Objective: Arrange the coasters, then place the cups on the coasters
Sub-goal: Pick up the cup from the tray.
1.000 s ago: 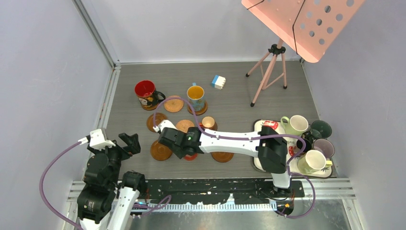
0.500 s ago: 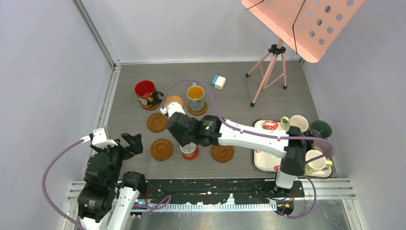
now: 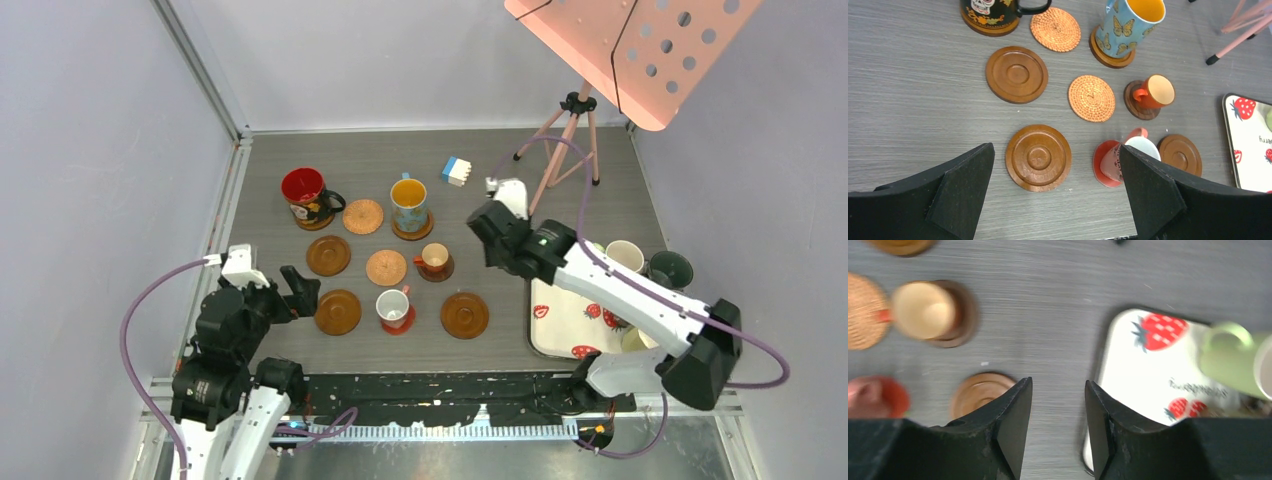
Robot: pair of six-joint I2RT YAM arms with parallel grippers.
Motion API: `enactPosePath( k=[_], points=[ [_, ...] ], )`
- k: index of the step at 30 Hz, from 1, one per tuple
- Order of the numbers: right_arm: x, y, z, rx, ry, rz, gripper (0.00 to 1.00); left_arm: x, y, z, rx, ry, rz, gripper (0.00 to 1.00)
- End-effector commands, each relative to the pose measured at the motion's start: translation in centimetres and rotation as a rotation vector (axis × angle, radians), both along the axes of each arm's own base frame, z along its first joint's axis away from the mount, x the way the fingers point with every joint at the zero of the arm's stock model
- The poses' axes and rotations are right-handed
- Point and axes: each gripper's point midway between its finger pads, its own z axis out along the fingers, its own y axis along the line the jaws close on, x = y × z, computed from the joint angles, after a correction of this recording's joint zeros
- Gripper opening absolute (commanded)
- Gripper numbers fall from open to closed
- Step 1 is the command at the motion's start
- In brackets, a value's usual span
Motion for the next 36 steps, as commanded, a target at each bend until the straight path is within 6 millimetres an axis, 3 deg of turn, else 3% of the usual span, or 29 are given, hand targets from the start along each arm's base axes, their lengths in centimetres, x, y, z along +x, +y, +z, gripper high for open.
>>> enactPosePath(
  k=[1,4,8,19,23,36],
  points=[
    [-0.3,-7.9,0.8,0.004,-0.086,-0.270,0.52,0.5,-1.3,1.0,-0.017,-0.038,-0.071,0.99],
    [-0.4,-12.8,0.6,-0.047,-0.118,-0.383,0.54,0.4,-1.3,1.1,-0.018,-0.049,-0.072,0.99],
    [0.1,-16.9,0.3,-0.100,-0.122,-0.496,0.56,0.4,-1.4,1.2,-0.022,-0.053,-0.078,0.99],
    [2.6,-23.4,-2.6,-0.154,-0.104,-0.713,0.58,0.4,-1.6,1.1,-0.021,-0.046,-0.090,0.99],
    [2.9,-24.9,-3.6,-0.097,-0.119,-0.760,0.58,0.4,-1.7,1.0,-0.020,-0.041,-0.092,0.99],
    [3.8,-26.9,-5.2,0.024,-0.141,-0.851,0.57,0.3,-1.3,1.2,-0.017,-0.056,-0.073,0.99]
  ],
)
